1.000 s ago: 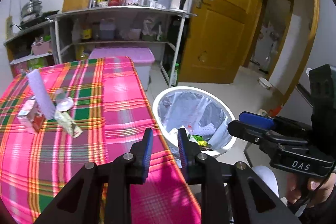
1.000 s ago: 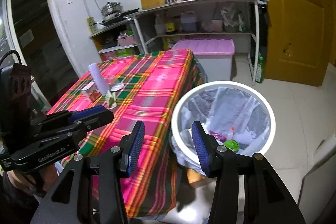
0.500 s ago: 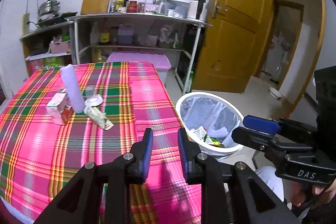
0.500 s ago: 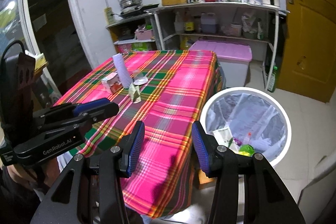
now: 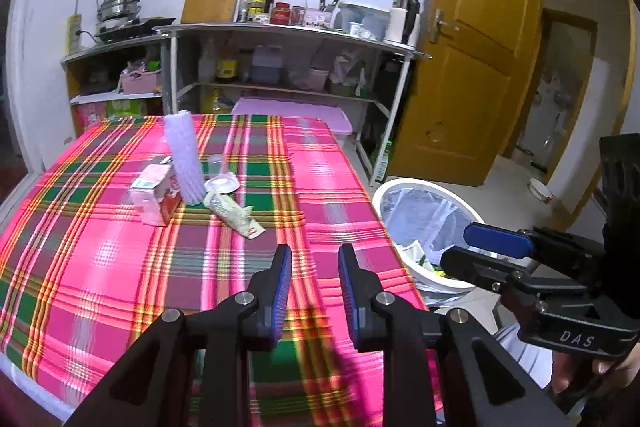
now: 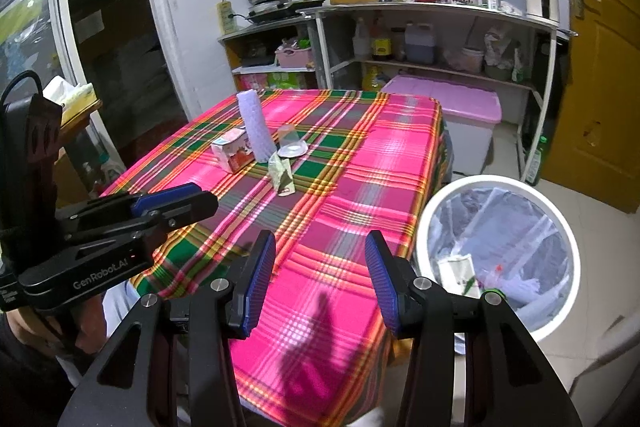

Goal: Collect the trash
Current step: 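Move both tools back over the table toward the milk carton and wrapper, then grasp the beige wrapper strip with the right tool while the left tool grasps the milk carton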

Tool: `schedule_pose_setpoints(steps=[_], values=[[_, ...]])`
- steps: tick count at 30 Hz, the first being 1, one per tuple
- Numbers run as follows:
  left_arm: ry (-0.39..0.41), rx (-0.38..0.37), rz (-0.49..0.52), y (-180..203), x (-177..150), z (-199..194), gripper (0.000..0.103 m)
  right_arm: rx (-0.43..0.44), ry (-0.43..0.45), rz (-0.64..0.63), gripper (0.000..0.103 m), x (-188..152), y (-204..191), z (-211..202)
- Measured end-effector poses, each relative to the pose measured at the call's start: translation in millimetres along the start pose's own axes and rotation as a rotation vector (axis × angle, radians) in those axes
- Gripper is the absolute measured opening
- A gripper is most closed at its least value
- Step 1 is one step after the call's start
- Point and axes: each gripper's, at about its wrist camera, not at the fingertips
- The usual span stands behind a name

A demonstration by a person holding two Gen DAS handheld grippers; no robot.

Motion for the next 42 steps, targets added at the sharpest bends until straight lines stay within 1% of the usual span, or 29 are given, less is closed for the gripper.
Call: schedule_pose_setpoints(steps=[8,16,21,31,33,35,40,42], values=[[0.01,0.044,-0.036,-29,0,-3,0.024,0.042,-0.041,-0.03,0.048,8,-13,27],[0.006,0.097,-0.064,-61,4,3,0.024,0.053,-0.083,-0.04,0.048,19,-17,59],[-0.003,0.113,-0.076,-79,8,14,0.032,0.069,-0.115,-0.049,0.048,24,-20,84],[-0.037,0.161,-0.105,-120,14,43,0.033,0.099,-0.174,-0.064,0.048,39,-24,138],[-0.044,0.163,-0.115,-127,16,50,0.039,0.109,-0.187,-0.072,0.048,42,-26,150],[-0.05,0.164,-0.123,-134,18,56,0.042,0.115,-0.199,-0.078,0.048,44,-28,161],[-0.059,0.171,-0.126,-148,25,72,0.043,0.124,-0.225,-0.088,0.048,48,-31,186],[-0.063,0.174,-0.123,-152,29,79,0.044,0.127,-0.238,-0.087,0.048,49,-31,196]])
Point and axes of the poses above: each gripper's, at about its wrist camera, not at the fingertips, and z roughly the way its jaws point, y to its right, x to its top, and after that the axes turned 3 degrees about y, right-handed
